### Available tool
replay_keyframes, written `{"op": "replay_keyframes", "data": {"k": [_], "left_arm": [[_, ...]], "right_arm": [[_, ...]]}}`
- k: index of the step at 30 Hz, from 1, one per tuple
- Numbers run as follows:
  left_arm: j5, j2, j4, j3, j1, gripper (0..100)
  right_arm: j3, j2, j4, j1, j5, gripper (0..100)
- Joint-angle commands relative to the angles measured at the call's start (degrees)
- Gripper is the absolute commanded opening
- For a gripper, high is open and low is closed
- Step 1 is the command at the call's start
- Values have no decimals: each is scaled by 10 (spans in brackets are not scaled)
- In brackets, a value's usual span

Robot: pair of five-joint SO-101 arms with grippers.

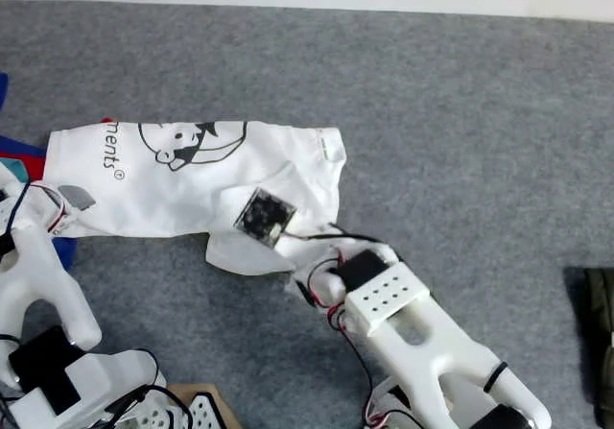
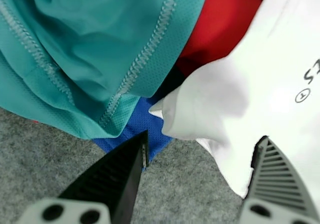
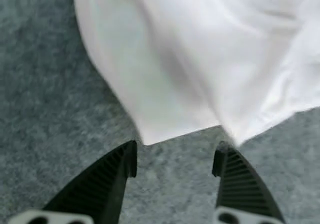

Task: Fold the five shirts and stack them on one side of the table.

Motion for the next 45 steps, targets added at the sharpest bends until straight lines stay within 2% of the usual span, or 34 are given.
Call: {"op": "replay_keyframes", "data": {"k": [1, 17, 22, 23, 34, 41, 45], "left_arm": [[-1, -25, -4, 0, 15, 329], [-1, -25, -7, 0, 15, 329], [-1, -25, -7, 0, 13, 329], [-1, -25, -7, 0, 13, 329], [-1, -25, -7, 0, 14, 329], [-1, -25, -7, 0, 14, 329], [-1, -25, -5, 0, 14, 329]], "right_arm": [[-2, 19, -15, -10, 10, 242], [-6, 108, -98, -4, 11, 231], [-7, 106, -137, 22, 10, 12], [-8, 105, -138, 28, 10, 3], [-87, 108, -130, 70, 6, 7], [-230, 125, -61, 76, 5, 7], [-332, 220, -30, 79, 5, 7]]}}
